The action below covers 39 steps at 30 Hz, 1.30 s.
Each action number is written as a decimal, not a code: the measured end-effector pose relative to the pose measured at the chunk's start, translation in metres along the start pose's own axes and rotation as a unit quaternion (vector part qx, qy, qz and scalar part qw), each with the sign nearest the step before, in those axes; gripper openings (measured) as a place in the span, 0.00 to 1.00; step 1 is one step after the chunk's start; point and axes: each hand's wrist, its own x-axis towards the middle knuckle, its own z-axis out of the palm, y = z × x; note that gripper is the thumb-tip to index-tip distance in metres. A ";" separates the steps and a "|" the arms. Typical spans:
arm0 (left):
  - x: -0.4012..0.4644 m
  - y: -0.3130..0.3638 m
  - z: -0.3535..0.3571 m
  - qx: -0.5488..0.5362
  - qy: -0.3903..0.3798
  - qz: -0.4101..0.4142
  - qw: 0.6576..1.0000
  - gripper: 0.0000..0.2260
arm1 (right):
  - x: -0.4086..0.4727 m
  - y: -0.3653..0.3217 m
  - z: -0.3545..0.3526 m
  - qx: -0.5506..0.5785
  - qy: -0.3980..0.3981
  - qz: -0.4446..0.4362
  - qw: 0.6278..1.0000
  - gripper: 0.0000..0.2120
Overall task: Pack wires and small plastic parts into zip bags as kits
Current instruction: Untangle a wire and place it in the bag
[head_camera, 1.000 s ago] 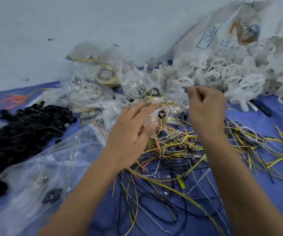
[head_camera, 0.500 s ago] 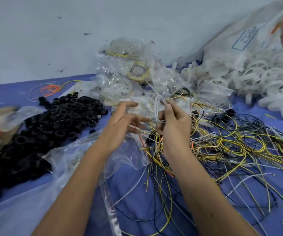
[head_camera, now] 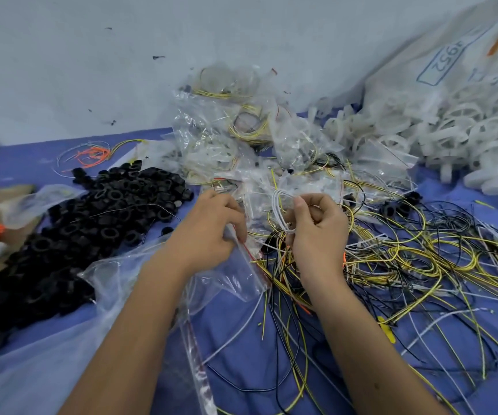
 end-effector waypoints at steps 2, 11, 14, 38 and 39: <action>-0.001 -0.001 -0.007 -0.010 -0.005 -0.001 1.000 0.14 | 0.000 0.000 0.000 -0.041 0.004 -0.021 0.999 0.06; -0.011 0.005 -0.054 -0.152 -0.001 -0.049 0.987 0.13 | -0.001 -0.001 -0.001 -0.166 -0.060 -0.171 0.969 0.01; -0.013 0.005 -0.061 -0.175 0.008 -0.047 0.983 0.14 | 0.000 -0.003 -0.001 -0.170 -0.122 -0.207 0.956 0.02; -0.022 -0.007 -0.075 -0.195 -0.052 -0.059 0.978 0.16 | 0.015 -0.007 -0.030 -0.335 0.101 -0.150 0.925 0.05; -0.021 -0.005 -0.073 -0.193 -0.047 -0.058 0.978 0.16 | 0.014 -0.012 -0.031 -0.296 0.124 -0.167 0.932 0.04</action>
